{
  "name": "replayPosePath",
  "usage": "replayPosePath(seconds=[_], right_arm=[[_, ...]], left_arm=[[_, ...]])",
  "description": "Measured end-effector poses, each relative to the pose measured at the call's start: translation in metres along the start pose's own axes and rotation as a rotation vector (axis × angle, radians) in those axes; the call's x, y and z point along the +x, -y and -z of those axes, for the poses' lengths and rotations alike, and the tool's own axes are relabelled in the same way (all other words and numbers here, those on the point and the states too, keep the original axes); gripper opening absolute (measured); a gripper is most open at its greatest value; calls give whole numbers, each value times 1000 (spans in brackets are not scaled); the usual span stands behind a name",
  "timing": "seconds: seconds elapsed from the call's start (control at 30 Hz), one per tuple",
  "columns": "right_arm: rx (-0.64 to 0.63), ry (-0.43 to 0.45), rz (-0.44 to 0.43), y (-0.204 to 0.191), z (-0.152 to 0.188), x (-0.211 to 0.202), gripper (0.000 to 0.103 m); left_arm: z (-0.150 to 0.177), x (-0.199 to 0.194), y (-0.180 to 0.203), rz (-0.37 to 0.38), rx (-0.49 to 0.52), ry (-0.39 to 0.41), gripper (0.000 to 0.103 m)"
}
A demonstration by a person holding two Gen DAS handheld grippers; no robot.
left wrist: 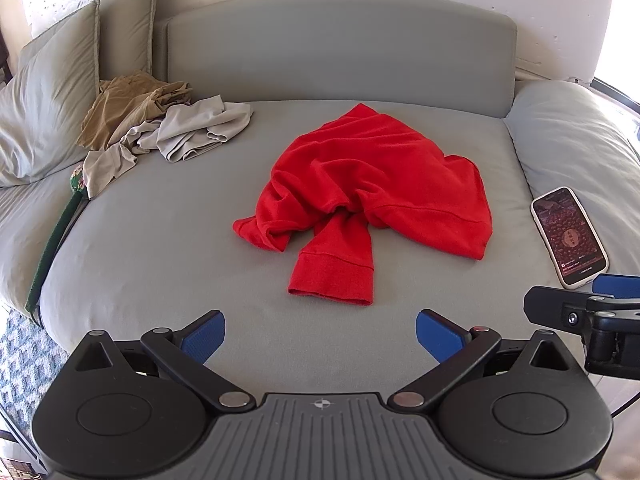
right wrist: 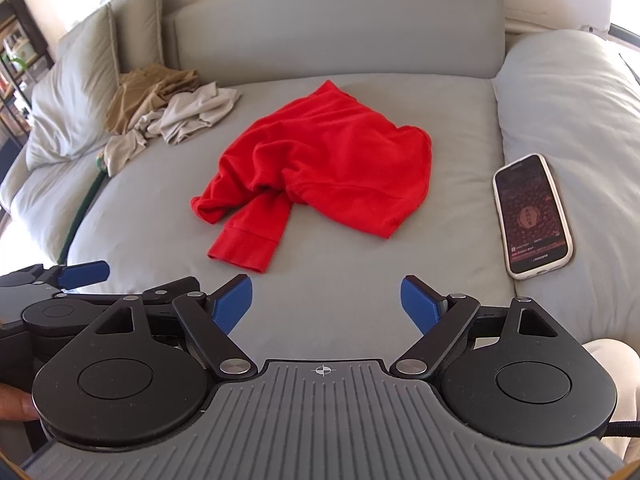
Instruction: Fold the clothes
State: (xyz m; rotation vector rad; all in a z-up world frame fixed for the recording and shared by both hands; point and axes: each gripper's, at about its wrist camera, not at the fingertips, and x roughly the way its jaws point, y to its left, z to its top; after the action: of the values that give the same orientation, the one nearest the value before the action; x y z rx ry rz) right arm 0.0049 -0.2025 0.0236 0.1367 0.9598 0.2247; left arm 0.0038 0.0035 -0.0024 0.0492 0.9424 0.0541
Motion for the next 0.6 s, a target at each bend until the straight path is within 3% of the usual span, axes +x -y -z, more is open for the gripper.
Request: replayPosePath(seconds=[0.6], right_arm=[[9,-2,0,2,-2,0,87]], left_arm=[[1,2,1,-4,0,-11,102]])
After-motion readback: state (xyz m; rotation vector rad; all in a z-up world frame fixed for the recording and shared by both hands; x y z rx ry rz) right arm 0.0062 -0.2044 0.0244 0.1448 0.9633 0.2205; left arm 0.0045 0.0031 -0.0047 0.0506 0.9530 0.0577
